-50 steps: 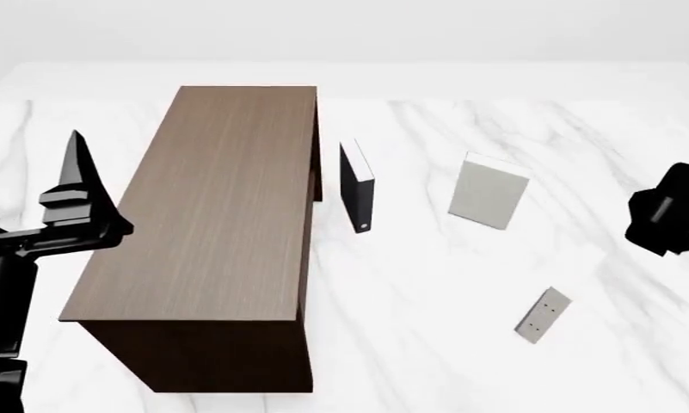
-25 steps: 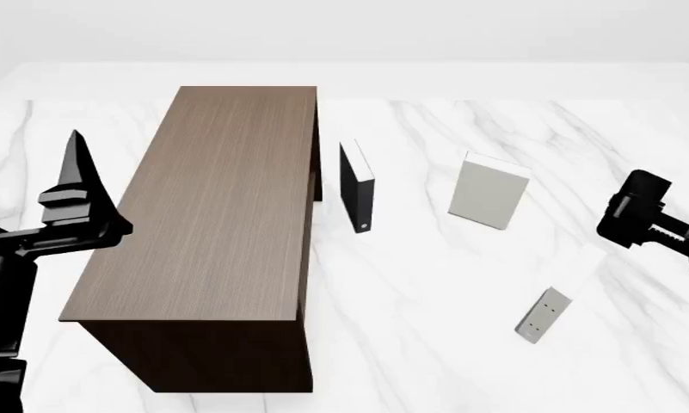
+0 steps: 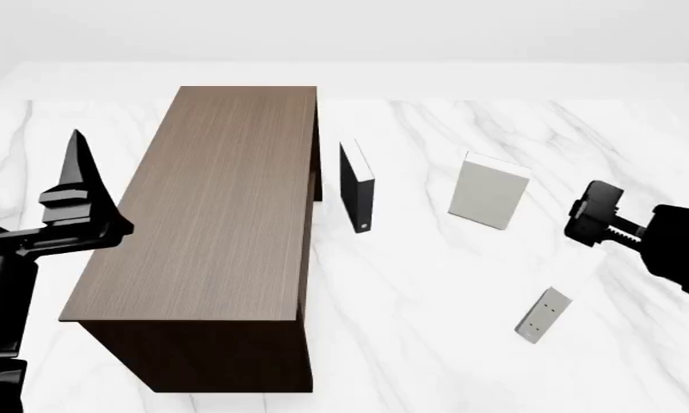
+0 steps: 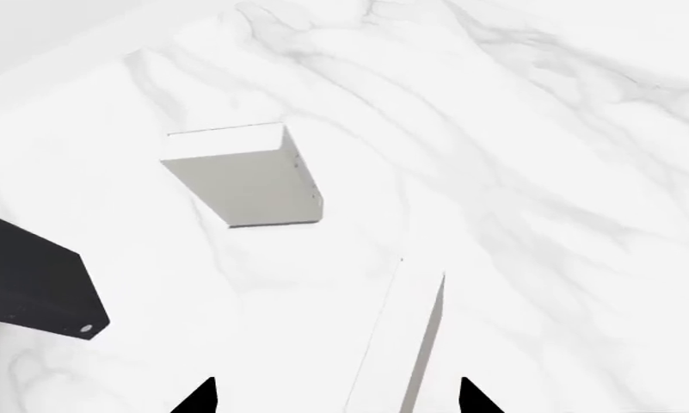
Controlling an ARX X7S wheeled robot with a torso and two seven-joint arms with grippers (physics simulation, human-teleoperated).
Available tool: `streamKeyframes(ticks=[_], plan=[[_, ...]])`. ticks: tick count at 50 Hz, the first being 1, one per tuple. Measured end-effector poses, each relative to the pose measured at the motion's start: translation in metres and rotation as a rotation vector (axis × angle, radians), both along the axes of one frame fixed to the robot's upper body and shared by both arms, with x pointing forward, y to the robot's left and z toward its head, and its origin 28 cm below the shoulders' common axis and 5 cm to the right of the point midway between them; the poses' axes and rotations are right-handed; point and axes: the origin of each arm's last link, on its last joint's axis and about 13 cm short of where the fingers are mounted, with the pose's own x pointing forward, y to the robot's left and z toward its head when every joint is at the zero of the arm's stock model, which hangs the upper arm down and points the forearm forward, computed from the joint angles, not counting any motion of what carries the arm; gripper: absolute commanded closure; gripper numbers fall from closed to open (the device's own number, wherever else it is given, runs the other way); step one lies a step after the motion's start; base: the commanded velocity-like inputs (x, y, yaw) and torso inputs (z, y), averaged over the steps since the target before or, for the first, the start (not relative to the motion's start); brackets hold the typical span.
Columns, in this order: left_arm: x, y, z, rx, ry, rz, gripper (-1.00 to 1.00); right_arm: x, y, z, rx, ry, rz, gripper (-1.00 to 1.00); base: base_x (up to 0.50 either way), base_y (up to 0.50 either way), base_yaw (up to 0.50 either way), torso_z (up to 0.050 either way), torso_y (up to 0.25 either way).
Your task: Pick up the book on the right and place it under the cabinet shelf.
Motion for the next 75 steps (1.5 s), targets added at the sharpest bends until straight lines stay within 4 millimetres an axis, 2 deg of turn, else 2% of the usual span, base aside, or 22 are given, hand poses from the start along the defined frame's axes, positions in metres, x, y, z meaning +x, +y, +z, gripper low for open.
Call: streamKeyframes(ticks=[52, 75], plan=[[0.000, 0.001, 0.001, -0.003, 0.003, -0.007, -1.00, 0.049, -0.004, -0.064, 0.029, 0.117, -0.053, -1.00, 0.00, 0.00, 0.00, 0.000, 0.000], [0.003, 0.000, -0.001, 0.002, 0.009, -0.006, -1.00, 0.062, -0.007, -0.094, 0.049, 0.154, -0.076, -1.00, 0.00, 0.00, 0.00, 0.000, 0.000]])
